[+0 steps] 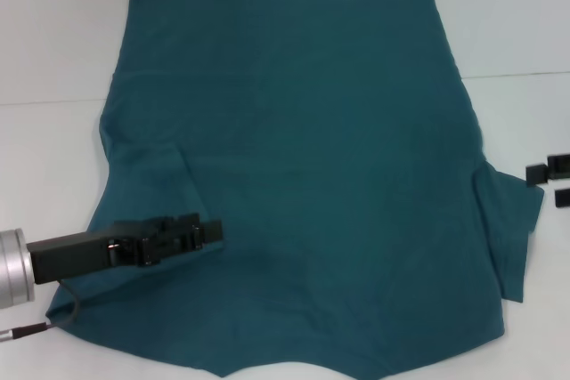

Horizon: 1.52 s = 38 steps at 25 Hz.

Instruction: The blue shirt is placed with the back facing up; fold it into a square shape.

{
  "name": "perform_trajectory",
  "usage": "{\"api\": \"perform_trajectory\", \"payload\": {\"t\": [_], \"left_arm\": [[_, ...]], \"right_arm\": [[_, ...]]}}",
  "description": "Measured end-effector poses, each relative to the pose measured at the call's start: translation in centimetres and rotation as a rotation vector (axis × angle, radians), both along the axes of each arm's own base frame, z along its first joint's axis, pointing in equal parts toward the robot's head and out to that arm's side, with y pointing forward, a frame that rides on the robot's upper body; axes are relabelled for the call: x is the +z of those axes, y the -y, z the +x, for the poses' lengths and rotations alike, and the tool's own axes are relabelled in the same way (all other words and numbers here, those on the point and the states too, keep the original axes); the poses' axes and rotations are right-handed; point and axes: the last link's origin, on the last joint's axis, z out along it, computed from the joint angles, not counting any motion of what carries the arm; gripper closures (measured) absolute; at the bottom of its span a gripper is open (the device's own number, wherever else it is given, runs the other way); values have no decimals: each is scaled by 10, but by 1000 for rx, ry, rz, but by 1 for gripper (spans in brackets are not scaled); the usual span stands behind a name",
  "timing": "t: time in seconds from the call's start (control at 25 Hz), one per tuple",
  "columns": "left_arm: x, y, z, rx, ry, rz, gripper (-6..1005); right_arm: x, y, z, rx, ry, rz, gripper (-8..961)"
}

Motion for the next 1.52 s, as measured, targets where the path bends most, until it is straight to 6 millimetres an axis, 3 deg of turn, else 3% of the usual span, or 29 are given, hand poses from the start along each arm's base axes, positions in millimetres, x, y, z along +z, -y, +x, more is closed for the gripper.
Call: {"api": "perform_trajectory", "payload": {"t": [0.32,0.96,1.52], "left_arm": [[-2,-3,1,3,-6,6,370],[-2,-5,1,13,-10,19,370],[-3,-7,0,20,-16,26,370]], "right_arm": [[0,7,9,-25,49,-24,65],[-31,7,28,-106,71,-2,67],[-49,0,26,-125,51,12,68]]}}
